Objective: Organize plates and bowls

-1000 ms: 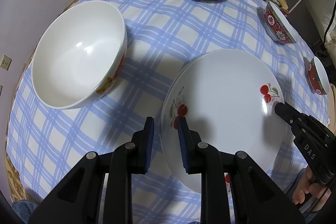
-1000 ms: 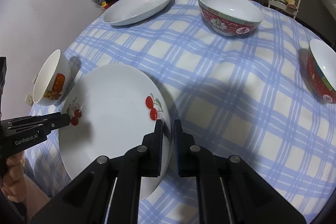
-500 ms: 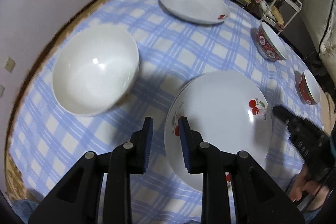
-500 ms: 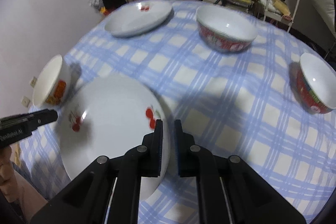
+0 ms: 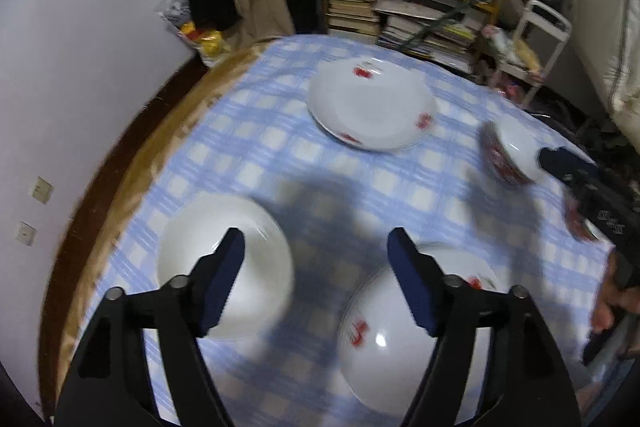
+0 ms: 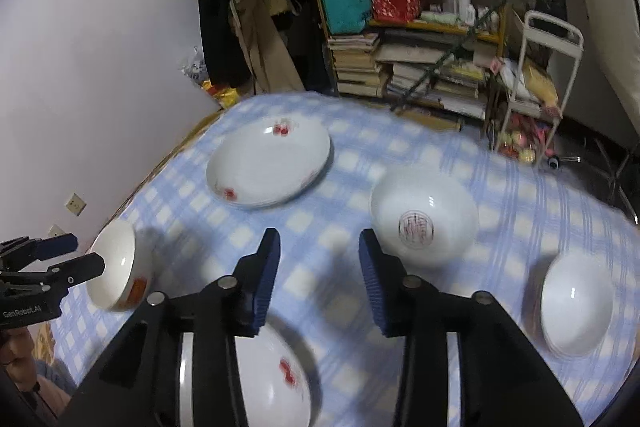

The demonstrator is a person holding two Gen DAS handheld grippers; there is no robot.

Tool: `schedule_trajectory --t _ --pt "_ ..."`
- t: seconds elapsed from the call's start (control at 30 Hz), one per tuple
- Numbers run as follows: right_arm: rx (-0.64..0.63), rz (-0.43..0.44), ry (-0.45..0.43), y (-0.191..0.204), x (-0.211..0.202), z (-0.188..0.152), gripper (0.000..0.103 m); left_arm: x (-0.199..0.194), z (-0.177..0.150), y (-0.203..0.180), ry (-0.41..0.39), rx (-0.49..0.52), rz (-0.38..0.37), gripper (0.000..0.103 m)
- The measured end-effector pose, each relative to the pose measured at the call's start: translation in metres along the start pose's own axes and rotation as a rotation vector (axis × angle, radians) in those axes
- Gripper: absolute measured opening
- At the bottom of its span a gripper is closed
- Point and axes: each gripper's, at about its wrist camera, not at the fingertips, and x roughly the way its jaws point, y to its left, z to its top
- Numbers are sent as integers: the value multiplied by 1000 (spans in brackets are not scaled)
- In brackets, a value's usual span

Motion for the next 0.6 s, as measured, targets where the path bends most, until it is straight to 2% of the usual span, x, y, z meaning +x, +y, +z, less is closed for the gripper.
schedule_trajectory --t 0.03,0.1,0.13,0.2,0.3,0.37,0.47,0.6 --pt "-2 1 -1 0 4 8 53 4 8 2 0 -4 15 76" --pt "11 15 -6 0 14 25 72 15 24 4 11 -9 15 81" --pt "17 17 -6 0 18 30 78 22 34 5 20 -12 10 82" --pt "30 -5 -5 -1 31 45 103 32 47 5 23 -14 20 82" --pt "19 -11 -9 -1 51 61 103 47 65 7 -1 -32 59 82" --pt "3 -9 18 -2 69 70 103 62 78 10 5 -49 66 82" --pt "-24 -14 68 -3 96 80 103 86 95 13 40 -69 50 82" --pt "-73 -52 84 -1 121 91 103 114 112 18 78 -100 1 82"
